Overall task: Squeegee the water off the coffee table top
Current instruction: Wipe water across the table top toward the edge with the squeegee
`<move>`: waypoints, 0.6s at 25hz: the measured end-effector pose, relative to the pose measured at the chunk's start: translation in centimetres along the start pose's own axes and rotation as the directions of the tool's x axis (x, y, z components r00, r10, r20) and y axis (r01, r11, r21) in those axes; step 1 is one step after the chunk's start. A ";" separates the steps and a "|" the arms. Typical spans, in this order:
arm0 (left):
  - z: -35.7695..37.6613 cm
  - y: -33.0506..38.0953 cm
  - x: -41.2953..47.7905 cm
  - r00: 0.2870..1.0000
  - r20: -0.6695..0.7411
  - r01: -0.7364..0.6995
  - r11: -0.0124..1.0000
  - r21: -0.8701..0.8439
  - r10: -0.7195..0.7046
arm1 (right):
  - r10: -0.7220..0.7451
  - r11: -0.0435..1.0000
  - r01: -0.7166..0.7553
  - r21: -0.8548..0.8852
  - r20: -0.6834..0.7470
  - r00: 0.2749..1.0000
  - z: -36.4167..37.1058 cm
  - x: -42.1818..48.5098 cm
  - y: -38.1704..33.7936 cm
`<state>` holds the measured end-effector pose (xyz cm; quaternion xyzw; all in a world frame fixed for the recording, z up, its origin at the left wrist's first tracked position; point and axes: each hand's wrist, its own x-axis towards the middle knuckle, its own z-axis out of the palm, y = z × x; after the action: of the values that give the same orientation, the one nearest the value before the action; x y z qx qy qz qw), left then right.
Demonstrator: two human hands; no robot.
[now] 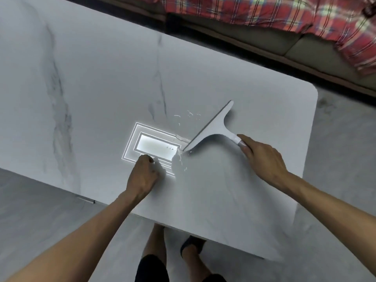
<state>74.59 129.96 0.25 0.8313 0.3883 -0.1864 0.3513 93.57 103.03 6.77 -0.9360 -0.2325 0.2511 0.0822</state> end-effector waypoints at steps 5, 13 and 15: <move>-1.7 2.8 9.1 0.987 -0.066 -0.143 0.989 0.027 0.144 | 0.118 0.959 -0.099 0.266 -0.055 0.991 -3.5 14.8 -6.0; -1.4 2.5 15.6 0.985 0.173 -0.075 0.958 0.277 0.027 | 0.258 0.947 -0.236 0.219 -0.076 0.963 -4.5 28.0 -9.6; -1.9 3.5 15.4 0.978 0.210 -0.043 0.959 0.279 -0.018 | 0.237 0.962 -0.224 0.157 -0.067 0.969 -3.2 25.3 -8.7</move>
<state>87.07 137.67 -5.94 0.8509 0.3132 -0.3244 0.2696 111.13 122.64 0.97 -0.9579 -0.0988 0.2353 0.1314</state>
